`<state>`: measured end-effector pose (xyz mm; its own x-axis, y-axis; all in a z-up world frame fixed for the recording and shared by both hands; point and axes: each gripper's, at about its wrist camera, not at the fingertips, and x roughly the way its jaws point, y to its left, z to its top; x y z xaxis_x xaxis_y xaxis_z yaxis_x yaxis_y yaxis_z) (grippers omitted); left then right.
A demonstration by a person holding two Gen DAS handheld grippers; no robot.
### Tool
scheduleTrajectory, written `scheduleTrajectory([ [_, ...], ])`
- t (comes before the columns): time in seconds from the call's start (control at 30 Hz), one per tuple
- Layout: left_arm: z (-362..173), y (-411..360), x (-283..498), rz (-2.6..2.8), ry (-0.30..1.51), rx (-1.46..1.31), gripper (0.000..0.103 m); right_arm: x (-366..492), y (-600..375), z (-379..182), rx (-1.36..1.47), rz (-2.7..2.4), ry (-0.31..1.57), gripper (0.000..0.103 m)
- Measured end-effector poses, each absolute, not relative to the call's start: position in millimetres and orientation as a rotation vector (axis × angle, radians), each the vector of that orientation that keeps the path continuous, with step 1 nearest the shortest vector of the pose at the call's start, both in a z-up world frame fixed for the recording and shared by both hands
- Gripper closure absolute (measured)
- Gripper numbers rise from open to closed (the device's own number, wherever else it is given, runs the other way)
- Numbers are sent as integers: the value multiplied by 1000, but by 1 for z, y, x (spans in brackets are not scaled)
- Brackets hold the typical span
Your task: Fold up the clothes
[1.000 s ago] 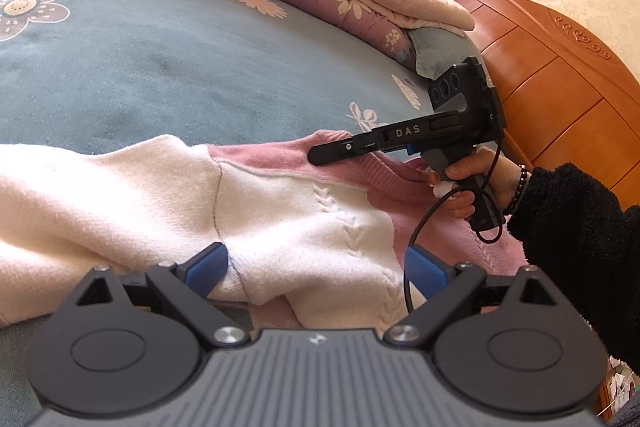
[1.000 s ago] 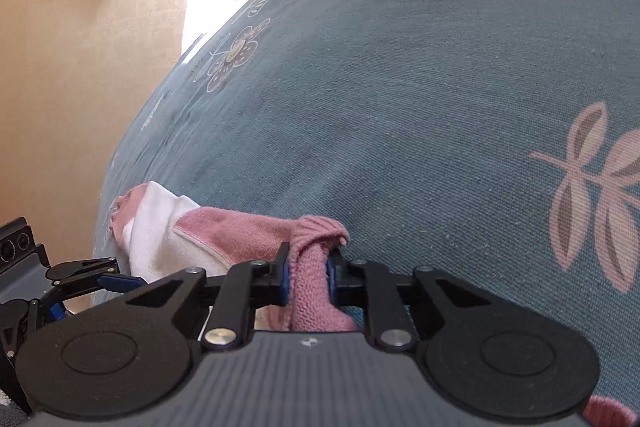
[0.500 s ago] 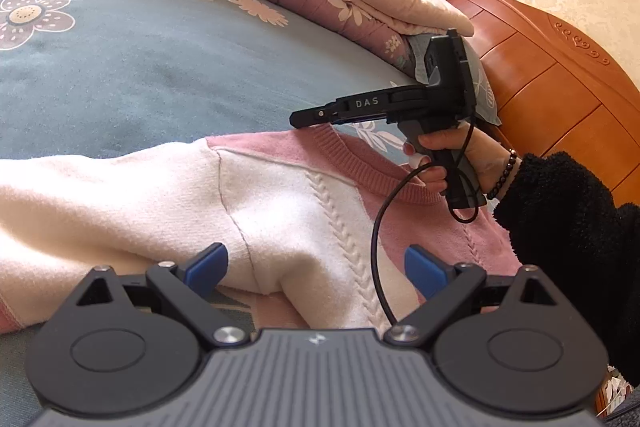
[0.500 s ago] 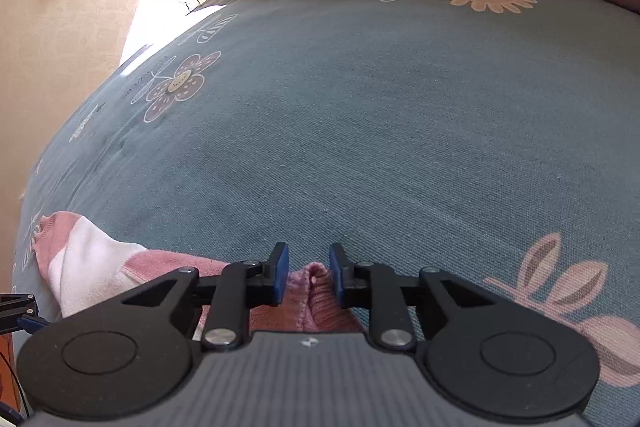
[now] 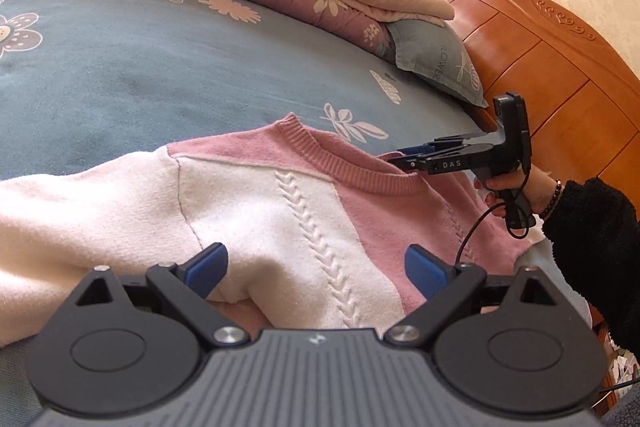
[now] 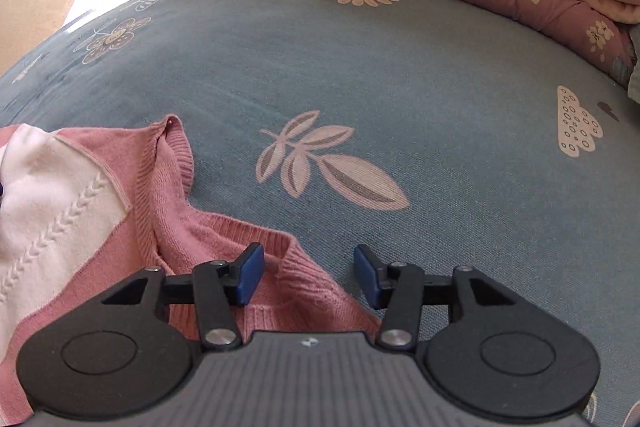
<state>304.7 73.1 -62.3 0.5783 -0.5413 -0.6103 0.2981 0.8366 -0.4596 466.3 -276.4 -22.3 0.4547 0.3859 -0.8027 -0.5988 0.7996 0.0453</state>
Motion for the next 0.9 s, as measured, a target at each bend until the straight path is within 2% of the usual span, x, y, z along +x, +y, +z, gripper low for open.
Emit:
scheduleTrajectory([
  [0.03, -62, 72, 305, -502, 821, -323, 8, 462, -273, -23, -292, 615, 908, 81],
  [0.07, -62, 72, 305, -501, 824, -321, 8, 459, -270, -22, -322, 600, 896, 86],
  [0.1, -61, 71, 305, -498, 825, -318, 8, 458, -269, -19, -343, 565, 875, 90],
  [0.23, -57, 67, 306, -509, 824, -304, 8, 465, -286, -10, -292, 404, 826, 89],
  [0.27, -56, 66, 307, -512, 822, -297, 8, 465, -290, -6, -267, 382, 817, 80],
  [0.4, -49, 58, 322, -535, 803, -274, 8, 449, -290, 4, -214, 401, 813, 63],
  [0.43, -48, 54, 328, -541, 802, -271, 8, 442, -286, 4, -213, 420, 830, 50],
  [0.47, -49, 50, 335, -541, 808, -269, 8, 436, -282, 4, -212, 440, 848, 44],
  [0.6, -72, 38, 367, -515, 893, -277, 8, 411, -267, 2, -206, 517, 917, 42],
  [0.7, -103, 29, 393, -458, 959, -245, 8, 406, -262, -23, -209, 477, 953, 39],
  [0.77, -105, 20, 405, -448, 910, -209, 3, 411, -262, -31, -174, 452, 903, 19],
  [0.9, -92, 4, 416, -358, 949, -106, 6, 427, -257, -19, -158, 385, 926, 16],
])
